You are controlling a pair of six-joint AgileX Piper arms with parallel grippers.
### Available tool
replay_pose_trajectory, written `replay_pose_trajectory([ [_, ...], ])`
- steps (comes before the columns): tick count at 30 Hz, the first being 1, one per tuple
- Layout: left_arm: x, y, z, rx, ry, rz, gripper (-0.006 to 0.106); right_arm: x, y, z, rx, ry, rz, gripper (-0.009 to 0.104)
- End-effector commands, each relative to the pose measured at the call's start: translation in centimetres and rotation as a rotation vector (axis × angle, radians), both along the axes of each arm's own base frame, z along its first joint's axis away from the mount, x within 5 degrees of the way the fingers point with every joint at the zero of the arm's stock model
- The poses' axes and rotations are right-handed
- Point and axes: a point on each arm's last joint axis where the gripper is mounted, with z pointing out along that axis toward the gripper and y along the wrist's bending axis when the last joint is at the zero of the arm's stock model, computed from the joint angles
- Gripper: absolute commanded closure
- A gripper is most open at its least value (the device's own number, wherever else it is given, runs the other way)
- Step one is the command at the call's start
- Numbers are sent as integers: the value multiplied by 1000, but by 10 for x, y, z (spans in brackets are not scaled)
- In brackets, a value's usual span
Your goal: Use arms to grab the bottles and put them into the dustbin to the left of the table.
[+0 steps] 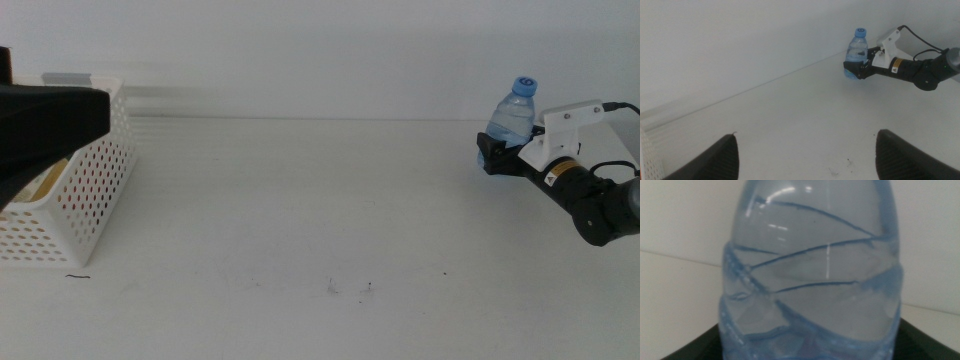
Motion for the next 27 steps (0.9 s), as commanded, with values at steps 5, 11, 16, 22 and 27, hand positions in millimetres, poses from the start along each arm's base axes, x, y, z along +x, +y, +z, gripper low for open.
replay_pose_trajectory([
  [5, -1, 0, 3, -17, -12, -3, 7, 7, 4, -1, 0, -14, 7, 49],
  [11, -1, 0, 3, -17, -12, -3, 7, 4, 46, 11, -26, -46, 141, 78],
  [16, -1, 0, 3, -17, -12, -3, 7, 2, 122, 36, -15, -121, 297, 76],
  [22, -1, 0, 3, -16, -15, -1, 7, 4, 211, 52, -7, -59, 411, 76],
  [27, -1, 0, 3, -16, -15, -1, 7, -1, 269, 61, 19, -78, 492, 76],
])
